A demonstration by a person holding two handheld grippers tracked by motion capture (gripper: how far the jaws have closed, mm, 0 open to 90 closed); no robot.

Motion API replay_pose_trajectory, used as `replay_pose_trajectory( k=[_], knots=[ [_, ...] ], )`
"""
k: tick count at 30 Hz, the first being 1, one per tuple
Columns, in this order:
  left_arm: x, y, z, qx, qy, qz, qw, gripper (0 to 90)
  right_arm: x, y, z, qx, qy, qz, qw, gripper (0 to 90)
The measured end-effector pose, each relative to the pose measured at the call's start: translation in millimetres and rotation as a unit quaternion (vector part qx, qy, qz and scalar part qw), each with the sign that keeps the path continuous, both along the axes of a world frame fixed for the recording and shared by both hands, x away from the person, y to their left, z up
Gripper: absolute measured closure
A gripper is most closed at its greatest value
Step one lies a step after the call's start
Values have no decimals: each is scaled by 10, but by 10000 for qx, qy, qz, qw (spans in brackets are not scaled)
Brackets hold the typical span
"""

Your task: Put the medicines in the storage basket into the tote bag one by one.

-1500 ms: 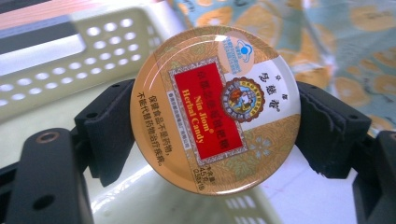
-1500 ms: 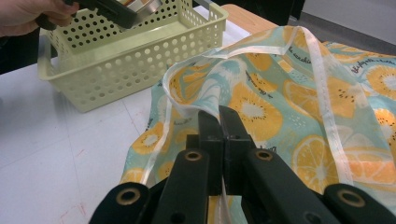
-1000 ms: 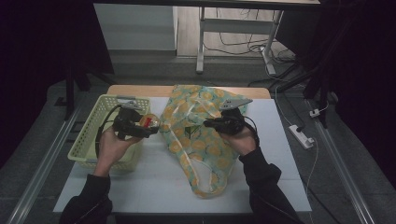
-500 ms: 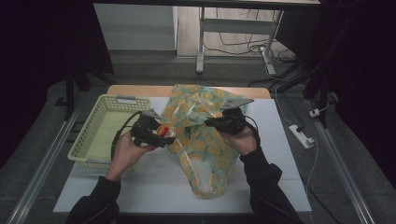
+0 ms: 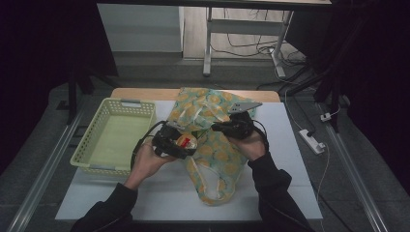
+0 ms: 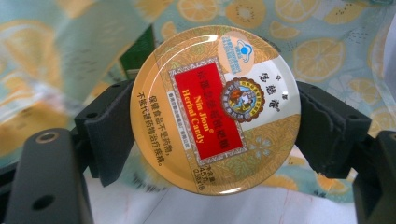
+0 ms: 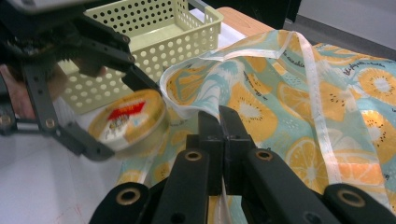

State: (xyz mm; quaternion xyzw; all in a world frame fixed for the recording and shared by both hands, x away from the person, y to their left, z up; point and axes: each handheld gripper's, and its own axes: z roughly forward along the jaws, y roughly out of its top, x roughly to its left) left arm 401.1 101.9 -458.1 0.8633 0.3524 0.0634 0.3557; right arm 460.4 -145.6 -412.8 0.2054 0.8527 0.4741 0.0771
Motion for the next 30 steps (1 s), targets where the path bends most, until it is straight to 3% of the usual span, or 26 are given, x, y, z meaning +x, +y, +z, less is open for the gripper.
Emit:
replay_pose_trajectory(
  k=[6,15,20,30],
  knots=[
    [60,-192,-78,114,-4,-168,9998,204,-4,6,-1,-3,-8,7,10000,893],
    [217,-393,-208,168,16,-130,9998,204,-3,5,-3,-2,-9,1,10000,893],
    [301,-446,-268,292,-58,-50,9995,204,-4,4,-4,-10,-9,2,10000,893],
    [470,-488,-376,340,-56,110,9993,203,-1,10,-17,-25,4,2,10000,893]
  ],
)
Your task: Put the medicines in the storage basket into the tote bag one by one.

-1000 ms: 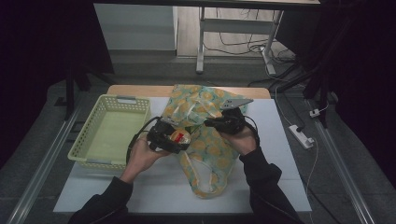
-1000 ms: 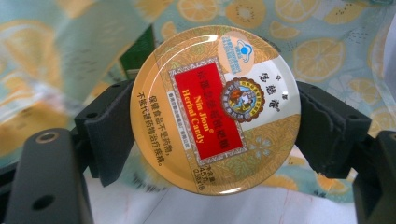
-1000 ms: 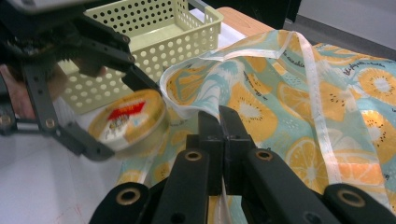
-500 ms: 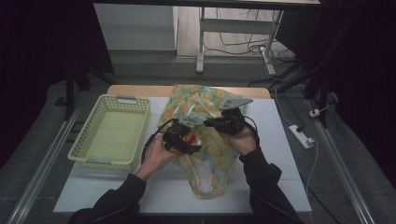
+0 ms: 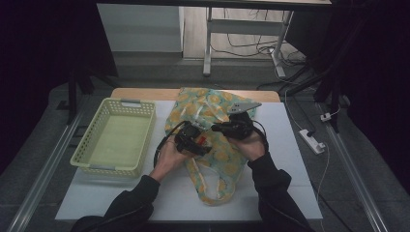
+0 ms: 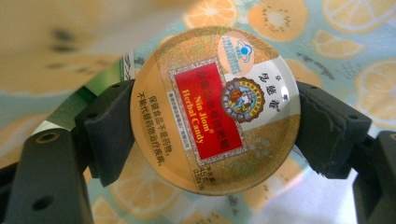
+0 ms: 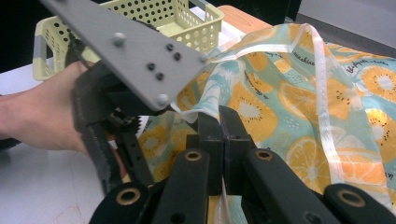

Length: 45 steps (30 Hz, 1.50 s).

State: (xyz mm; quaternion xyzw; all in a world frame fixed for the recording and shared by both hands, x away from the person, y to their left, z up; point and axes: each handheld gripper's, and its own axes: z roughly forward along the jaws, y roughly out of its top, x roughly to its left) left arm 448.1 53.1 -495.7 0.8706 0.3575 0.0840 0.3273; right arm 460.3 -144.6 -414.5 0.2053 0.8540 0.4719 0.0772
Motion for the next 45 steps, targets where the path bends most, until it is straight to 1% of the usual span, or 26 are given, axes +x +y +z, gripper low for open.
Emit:
replay_pose_trajectory(
  k=[4,9,17,19,21,24,27,32,34,35,37,39,40,44,45],
  knots=[
    [52,-2,-28,53,-33,78,10000,203,5,-2,-5,-9,5,-7,10000,893],
    [111,-3,-81,131,-37,103,9999,203,8,3,-13,-23,13,-9,10000,893],
    [160,-20,-178,218,-124,142,9996,200,17,12,-36,-83,30,-18,10000,893],
    [171,-16,-196,168,-92,85,9998,198,18,15,-42,-87,34,-22,10000,893],
    [170,-29,-205,202,-123,168,9996,191,20,16,-46,-93,45,-17,9999,893],
    [148,-33,-183,148,-102,109,9998,138,20,16,-47,-97,48,-17,9999,893],
    [113,-30,-141,106,-96,42,9999,120,18,8,-36,-86,28,-21,10000,893],
    [29,18,-65,-48,-67,-59,9999,104,18,2,-32,-62,34,-17,10000,893],
    [-6,43,-35,-59,-70,-100,9999,91,18,5,-34,-61,31,-15,10000,893],
    [-22,57,-20,-93,-68,-116,9999,88,17,7,-34,-69,26,-15,10000,893],
    [-53,92,8,-228,-44,-178,9996,77,17,9,-35,-69,28,-12,10000,892],
    [-89,119,30,-324,-62,-225,9992,66,18,10,-37,-70,37,-12,10000,893],
    [-106,131,38,-327,-82,-254,9991,57,17,11,-38,-71,37,-14,10000,893],
    [-162,175,29,-395,-51,-376,9985,19,16,12,-37,-79,40,-9,10000,892],
    [-173,188,23,-440,-19,-396,9982,13,15,13,-38,-75,40,-4,10000,892]
  ],
)
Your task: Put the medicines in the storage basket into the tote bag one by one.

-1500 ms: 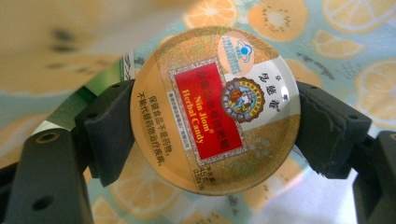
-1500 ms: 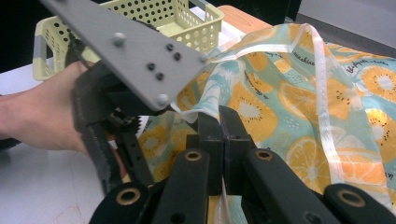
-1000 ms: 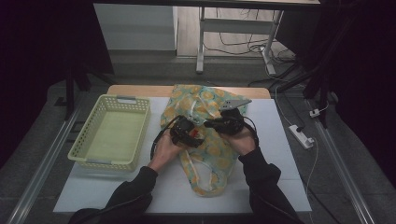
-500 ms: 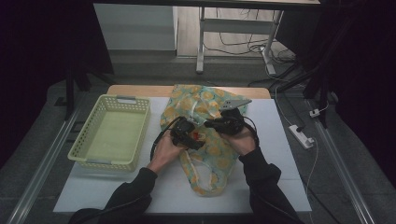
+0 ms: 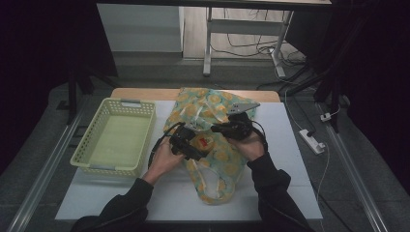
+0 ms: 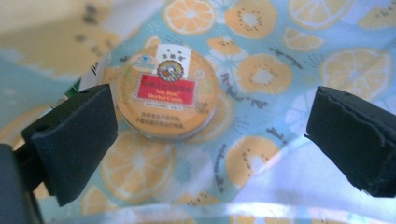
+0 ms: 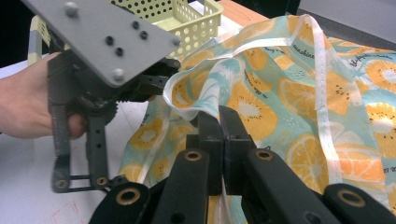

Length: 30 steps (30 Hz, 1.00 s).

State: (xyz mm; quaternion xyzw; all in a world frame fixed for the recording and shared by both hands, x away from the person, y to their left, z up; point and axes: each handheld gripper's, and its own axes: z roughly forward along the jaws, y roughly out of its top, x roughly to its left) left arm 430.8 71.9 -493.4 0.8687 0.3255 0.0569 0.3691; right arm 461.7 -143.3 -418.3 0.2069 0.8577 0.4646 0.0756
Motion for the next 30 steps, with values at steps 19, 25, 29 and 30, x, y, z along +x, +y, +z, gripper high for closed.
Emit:
replay_pose_trajectory(
  k=[19,25,29,30],
  knots=[
    [-100,120,-135,4,105,-84,9999,6,-13,4,7,-23,3,31,10000,892],
    [-102,106,-185,81,146,-70,9998,1,-17,5,8,-27,1,38,10000,891],
    [-99,95,-226,161,177,-64,9997,0,-20,6,5,-24,2,40,10000,891],
    [-98,90,-237,175,194,-50,9996,0,-21,6,5,-27,2,41,10000,891]
  ],
)
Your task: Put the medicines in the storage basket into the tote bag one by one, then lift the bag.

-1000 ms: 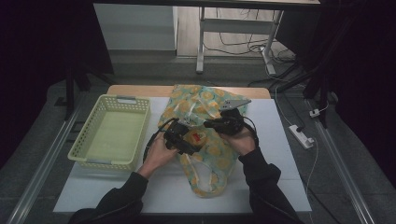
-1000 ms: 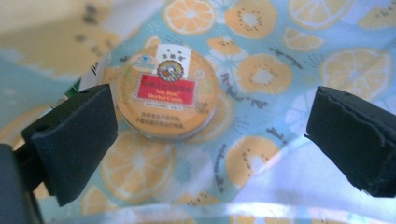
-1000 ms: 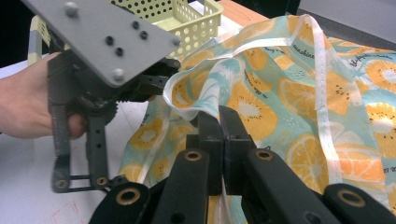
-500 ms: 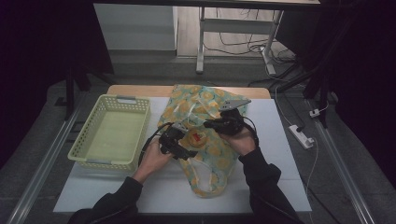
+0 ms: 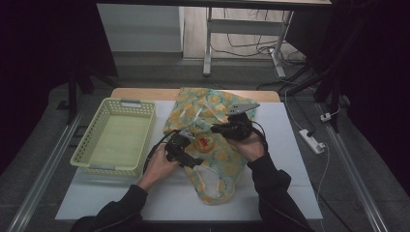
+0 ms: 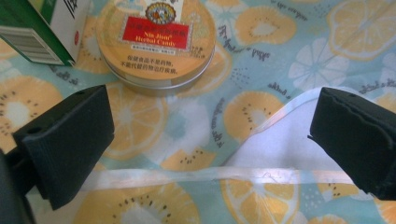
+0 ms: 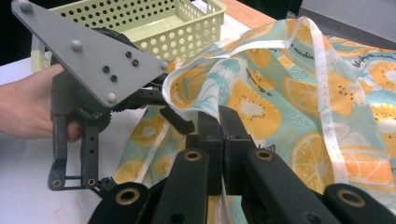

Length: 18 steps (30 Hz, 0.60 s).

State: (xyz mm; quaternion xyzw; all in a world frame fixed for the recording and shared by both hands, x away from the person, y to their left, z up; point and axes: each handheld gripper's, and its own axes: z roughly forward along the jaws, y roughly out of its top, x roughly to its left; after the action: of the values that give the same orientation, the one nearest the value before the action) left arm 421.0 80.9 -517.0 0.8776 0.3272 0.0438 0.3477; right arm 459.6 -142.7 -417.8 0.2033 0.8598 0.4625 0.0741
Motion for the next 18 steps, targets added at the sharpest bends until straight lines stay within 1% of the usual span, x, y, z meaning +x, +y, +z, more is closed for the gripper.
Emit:
replay_pose_trajectory(
  k=[2,5,9,11,13,17,18],
  knots=[
    [3,-9,-19,40,47,4,10000,0,0,0,2,-1,-1,0,10000,891],
    [5,-17,-52,174,120,6,9998,8,2,-4,7,-8,-9,-3,10000,891],
    [-4,-35,-102,308,116,7,9995,22,4,-6,4,-7,-7,-2,10000,891],
    [-9,-49,-127,411,79,1,9991,25,2,-4,2,-7,-4,4,10000,889],
    [-17,-71,-158,445,86,-32,9990,27,0,-2,3,-11,-11,6,10000,889],
    [-40,-116,-180,752,-100,-163,9970,17,1,-5,7,-13,-15,4,10000,890],
    [-44,-126,-183,773,-127,-164,9968,14,2,-6,8,-11,-15,0,10000,890]
  ],
)
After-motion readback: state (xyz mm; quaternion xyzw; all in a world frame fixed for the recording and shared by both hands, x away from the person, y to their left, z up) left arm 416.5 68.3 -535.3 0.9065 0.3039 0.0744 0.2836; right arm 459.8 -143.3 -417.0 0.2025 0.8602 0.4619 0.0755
